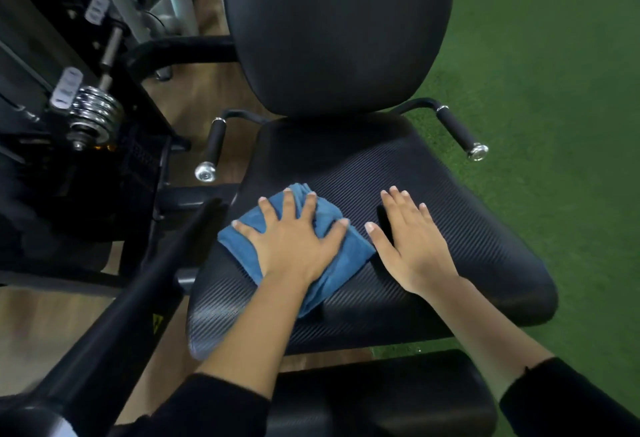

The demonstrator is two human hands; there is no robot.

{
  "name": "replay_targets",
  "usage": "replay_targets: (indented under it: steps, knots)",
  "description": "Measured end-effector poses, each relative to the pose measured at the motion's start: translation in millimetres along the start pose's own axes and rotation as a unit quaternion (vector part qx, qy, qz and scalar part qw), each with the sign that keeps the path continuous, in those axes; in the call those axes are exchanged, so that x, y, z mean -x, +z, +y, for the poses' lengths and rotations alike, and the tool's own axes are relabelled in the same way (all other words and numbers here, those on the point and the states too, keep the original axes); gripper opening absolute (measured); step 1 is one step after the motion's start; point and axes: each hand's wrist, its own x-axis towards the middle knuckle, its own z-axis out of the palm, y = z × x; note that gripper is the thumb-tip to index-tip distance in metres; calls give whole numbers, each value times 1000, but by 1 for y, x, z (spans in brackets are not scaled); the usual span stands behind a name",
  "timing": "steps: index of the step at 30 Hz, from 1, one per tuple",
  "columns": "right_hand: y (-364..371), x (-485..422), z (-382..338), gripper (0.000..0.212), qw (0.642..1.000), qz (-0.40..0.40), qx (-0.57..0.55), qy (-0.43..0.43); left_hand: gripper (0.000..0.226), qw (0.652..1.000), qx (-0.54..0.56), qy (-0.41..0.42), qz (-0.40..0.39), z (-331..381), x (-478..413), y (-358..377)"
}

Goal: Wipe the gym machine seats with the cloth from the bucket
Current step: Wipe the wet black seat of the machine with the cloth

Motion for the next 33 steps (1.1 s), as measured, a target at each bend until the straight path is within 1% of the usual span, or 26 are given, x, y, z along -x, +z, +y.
replay_targets:
  steps: [3, 5, 8, 12, 16, 18, 19, 21, 22, 23, 25, 27, 33]
  knots:
    - [1, -7, 9, 78, 1000, 17, -12, 16, 91, 997, -34, 60, -17, 6, 14, 5]
    - [-2, -11, 20, 76, 999, 19, -16, 24, 92, 996, -51, 72, -8, -8, 18, 5]
    - [-9, -17, 36, 74, 999, 15, -9, 28, 94, 999, -47, 19, -16, -18, 1, -1]
    - [-17, -29, 54, 73, 1000, 8, -12, 27, 97, 997, -17, -69, -35, 10, -29, -7]
    - [-22, -37, 64, 73, 999, -4, -21, 24, 103, 994, -17, -82, -70, 45, -19, -5]
    - [-23, -39, 67, 73, 999, -11, -22, 22, 105, 992, 13, -85, -88, 46, -9, -10]
    - [-23, -39, 68, 73, 999, -13, -23, 20, 102, 991, 47, -92, -82, 43, -7, -15]
    - [-23, -40, 68, 73, 999, -21, -25, 16, 90, 987, 96, -123, -28, 34, -9, -25]
    - [-22, -41, 68, 73, 999, -26, -25, 12, 86, 985, 91, -149, -4, 31, -11, -27]
    - [-21, -42, 66, 73, 999, -29, -24, 8, 84, 981, 76, -178, -3, 30, -15, -27]
    - [-21, -43, 63, 73, 999, -32, -28, 5, 86, 974, 40, -216, -47, 40, -19, -20]
    - [-20, -45, 61, 74, 999, -33, -35, 8, 90, 972, 12, -227, -65, 55, -17, -10]
    - [-15, -50, 62, 73, 998, -29, -49, 15, 99, 974, 3, -225, -33, 62, -15, 3]
